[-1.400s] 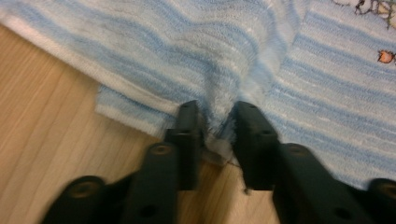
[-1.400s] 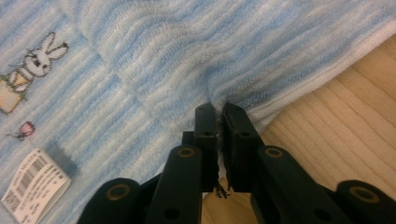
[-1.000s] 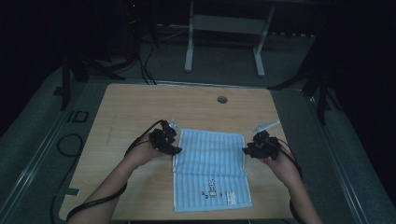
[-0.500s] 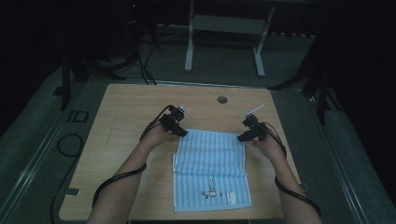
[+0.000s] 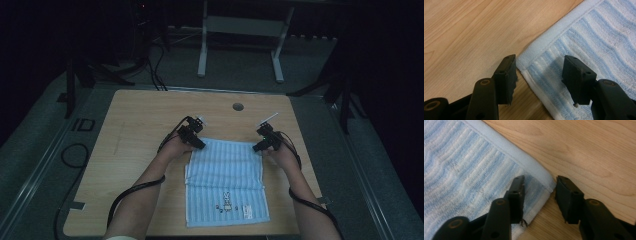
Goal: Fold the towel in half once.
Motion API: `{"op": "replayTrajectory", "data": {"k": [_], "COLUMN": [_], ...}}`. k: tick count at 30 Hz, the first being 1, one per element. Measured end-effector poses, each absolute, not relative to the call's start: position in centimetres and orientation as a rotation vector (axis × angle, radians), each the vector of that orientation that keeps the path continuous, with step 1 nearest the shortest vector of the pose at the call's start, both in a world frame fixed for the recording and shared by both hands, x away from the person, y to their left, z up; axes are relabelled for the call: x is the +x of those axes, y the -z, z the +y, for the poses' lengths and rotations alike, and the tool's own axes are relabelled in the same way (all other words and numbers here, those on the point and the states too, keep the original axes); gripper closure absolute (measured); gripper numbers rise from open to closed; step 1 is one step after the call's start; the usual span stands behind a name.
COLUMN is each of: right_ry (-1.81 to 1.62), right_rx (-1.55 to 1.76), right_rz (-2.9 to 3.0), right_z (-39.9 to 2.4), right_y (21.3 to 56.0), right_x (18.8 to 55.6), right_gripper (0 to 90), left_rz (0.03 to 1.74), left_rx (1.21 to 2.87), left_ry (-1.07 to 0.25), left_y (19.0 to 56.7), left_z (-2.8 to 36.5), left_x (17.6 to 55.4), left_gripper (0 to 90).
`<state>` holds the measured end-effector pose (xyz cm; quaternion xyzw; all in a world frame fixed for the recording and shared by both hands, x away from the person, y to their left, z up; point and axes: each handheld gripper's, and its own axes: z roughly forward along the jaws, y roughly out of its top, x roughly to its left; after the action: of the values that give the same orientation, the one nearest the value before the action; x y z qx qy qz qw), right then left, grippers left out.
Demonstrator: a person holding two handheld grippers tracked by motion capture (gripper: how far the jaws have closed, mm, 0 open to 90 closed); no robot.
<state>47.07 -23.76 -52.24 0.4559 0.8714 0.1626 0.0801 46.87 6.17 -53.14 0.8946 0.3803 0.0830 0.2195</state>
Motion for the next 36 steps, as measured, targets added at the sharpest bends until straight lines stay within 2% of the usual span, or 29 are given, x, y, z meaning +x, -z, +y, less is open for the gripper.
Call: {"op": "replayTrajectory", "data": {"k": [2, 3, 4, 6, 8, 11, 18, 29, 30, 33, 34, 36], "right_ry": [-0.481, -0.481, -0.479, -0.467, -0.445, -0.413, -0.468, -0.614, -0.62, -0.633, -0.656, -0.678], "right_rx": [1.348, 1.348, 1.327, 1.306, 1.285, 1.254, 1.207, 1.078, 1.075, 1.045, 1.023, 1.014], "right_rz": [2.619, 2.619, 2.626, 2.634, 2.635, 2.653, 2.616, 2.461, 2.45, 2.423, 2.385, 2.353], "right_z": [-23.5, -23.5, -23.2, -22.9, -22.5, -22.2, -22.0, -20.8, -20.8, -20.7, -20.6, -20.4], "right_y": [52.2, 52.2, 52.2, 52.2, 52.1, 51.8, 48.7, 39.2, 38.5, 36.7, 34.4, 32.9], "right_x": [47.0, 47.0, 46.8, 46.6, 46.5, 46.4, 46.8, 47.0, 47.0, 47.0, 46.8, 46.5], "right_gripper": [68.2, 68.2, 76.3, 81.5, 83.3, 84.2, 84.4, 84.3, 84.3, 84.3, 84.2, 84.2], "left_rz": [1.036, 1.036, 1.018, 1.0, 0.98, 0.942, 0.898, 0.852, 0.841, 0.832, 0.813, 0.792], "left_rx": [2.478, 2.478, 2.475, 2.48, 2.493, 2.508, 2.446, 2.334, 2.326, 2.321, 2.305, 2.29], "left_ry": [-0.229, -0.229, -0.226, -0.212, -0.183, -0.205, -0.249, -0.454, -0.507, -0.527, -0.572, -0.618], "left_y": [53.1, 53.1, 53.1, 53.0, 52.9, 52.1, 48.1, 39.4, 38.4, 37.0, 35.0, 33.6], "left_z": [6.1, 6.1, 6.0, 5.7, 5.4, 5.2, 6.0, 8.3, 8.7, 9.2, 9.7, 9.9], "left_x": [46.7, 46.7, 46.4, 46.2, 46.0, 45.6, 45.2, 44.3, 44.1, 44.0, 43.7, 43.1], "left_gripper": [48.9, 51.3, 55.8, 66.7, 78.7, 84.1, 84.7, 84.5, 84.5, 84.3, 84.3, 84.3]}}
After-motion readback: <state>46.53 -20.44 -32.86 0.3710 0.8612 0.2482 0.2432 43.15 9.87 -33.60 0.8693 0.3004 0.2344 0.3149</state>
